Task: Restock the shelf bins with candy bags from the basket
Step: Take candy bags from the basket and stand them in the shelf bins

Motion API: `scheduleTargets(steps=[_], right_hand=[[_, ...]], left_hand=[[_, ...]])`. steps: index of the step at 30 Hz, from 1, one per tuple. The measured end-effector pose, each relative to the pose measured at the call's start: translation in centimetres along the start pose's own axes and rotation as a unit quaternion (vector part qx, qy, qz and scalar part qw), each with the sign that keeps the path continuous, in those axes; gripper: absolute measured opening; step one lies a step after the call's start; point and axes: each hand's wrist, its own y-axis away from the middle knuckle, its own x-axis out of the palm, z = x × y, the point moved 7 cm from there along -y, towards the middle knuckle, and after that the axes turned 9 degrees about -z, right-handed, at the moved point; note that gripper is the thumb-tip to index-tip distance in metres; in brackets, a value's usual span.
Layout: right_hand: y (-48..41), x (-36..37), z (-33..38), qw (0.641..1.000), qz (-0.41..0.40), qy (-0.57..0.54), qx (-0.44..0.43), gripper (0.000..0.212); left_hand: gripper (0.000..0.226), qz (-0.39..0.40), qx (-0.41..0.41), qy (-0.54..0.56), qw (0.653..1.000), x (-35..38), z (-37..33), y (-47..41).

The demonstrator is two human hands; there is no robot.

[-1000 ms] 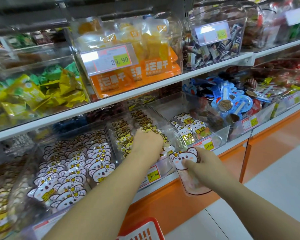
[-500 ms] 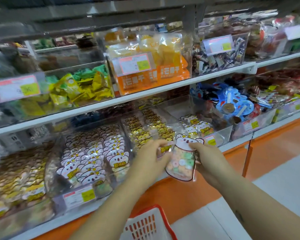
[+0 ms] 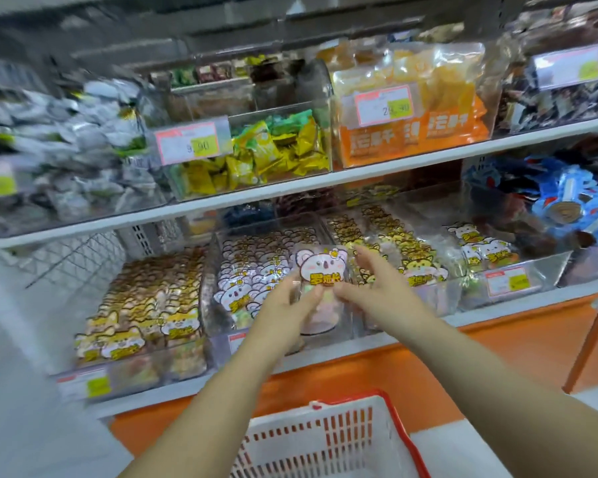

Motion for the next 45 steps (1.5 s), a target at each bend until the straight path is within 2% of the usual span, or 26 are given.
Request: scheduleTargets(steps=[2, 4, 6, 9, 11, 15, 17, 20, 22, 24, 26, 28, 30, 32, 33, 35, 40, 42, 45], right_hand=[[-1.9, 0.9, 0.5, 1.000, 0.002, -0.029, -0.006, 0.068], [-3.7, 1.3, 1.2, 0.998, -0.026, -0.013, -0.049, 0.058], [-5.0, 1.6, 1.4, 0.992, -0.066, 0.049, -0.099, 0.051], [-6.0, 1.7, 0.7, 0.977, -0.079, 0.158, -0.119, 0.048], [-6.5, 1.5, -0.4, 0.969, -0.078, 0.204, -0.113, 0.050], [-6.8, 2.0, -1.4, 0.952, -0.051, 0.280, -0.111, 0.055], [-6.5, 2.8, -1.5, 0.925, -0.032, 0.358, -0.124, 0.050], [-6.0, 3.7, -1.6, 0.877, -0.037, 0.447, -0.173, 0.043], [-6.0, 4.1, -1.7, 0.864, -0.027, 0.464, -0.190, 0.038], [-6.0, 4.3, -1.6, 0.847, -0.019, 0.491, -0.202, 0.035], [-5.9, 4.5, -1.5, 0.805, -0.023, 0.552, -0.216, 0.035], [-5.8, 5.1, -1.6, 0.767, -0.016, 0.606, -0.212, 0.026], [-6.0, 5.7, -2.0, 0.743, -0.001, 0.642, -0.190, 0.013], [-6.3, 5.9, -2.0, 0.729, -0.001, 0.661, -0.178, 0.023], [-6.6, 6.0, -1.9, 0.728, -0.007, 0.660, -0.185, 0.023], [-6.7, 6.3, -1.7, 0.738, -0.024, 0.640, -0.213, 0.008], [-5.9, 6.5, -2.7, 0.786, -0.068, 0.548, -0.278, 0.028], [-4.7, 6.5, -3.1, 0.799, -0.066, 0.517, -0.300, 0.029], [-2.2, 6.3, -3.6, 0.811, -0.060, 0.477, -0.333, 0.028]], left_hand=[[0.034, -0.017, 0.033, -0.029, 0.999, -1.0, -0.9, -1.5], [0.038, -0.032, 0.062, -0.075, 0.995, -1.4, -1.7, -3.3], [0.030, -0.040, 0.081, -0.140, 0.986, -1.8, -2.4, -4.7], [0.054, -0.044, 0.114, -0.241, 0.963, -1.9, -2.3, -6.1], [0.063, -0.050, 0.127, -0.260, 0.956, -1.8, -1.8, -6.6], [0.046, -0.041, 0.120, -0.291, 0.948, -1.4, -0.4, -7.0], [0.042, -0.025, 0.137, -0.384, 0.913, -1.0, 0.3, -7.1], [0.045, 0.016, 0.166, -0.545, 0.822, 0.0, 1.4, -6.9], [0.051, 0.039, 0.160, -0.582, 0.796, 0.3, 2.0, -6.8], [0.054, 0.042, 0.158, -0.579, 0.799, 0.4, 2.1, -7.1], [0.057, 0.039, 0.152, -0.552, 0.819, 0.2, 1.9, -7.3], [0.059, 0.027, 0.150, -0.512, 0.845, -0.2, 1.6, -7.4], [0.045, -0.005, 0.167, -0.482, 0.860, -0.6, 1.3, -7.0], [0.025, -0.032, 0.190, -0.479, 0.857, -0.6, 1.2, -6.5], [0.019, -0.040, 0.198, -0.487, 0.850, -0.4, 1.1, -6.4], [0.015, -0.044, 0.203, -0.507, 0.837, 0.0, 1.0, -6.6], [0.019, -0.026, 0.197, -0.560, 0.804, 0.8, 1.0, -7.8], [0.026, -0.036, 0.203, -0.542, 0.814, 0.6, 1.1, -7.7], [0.042, -0.076, 0.212, -0.474, 0.851, -0.9, 1.1, -6.6]])
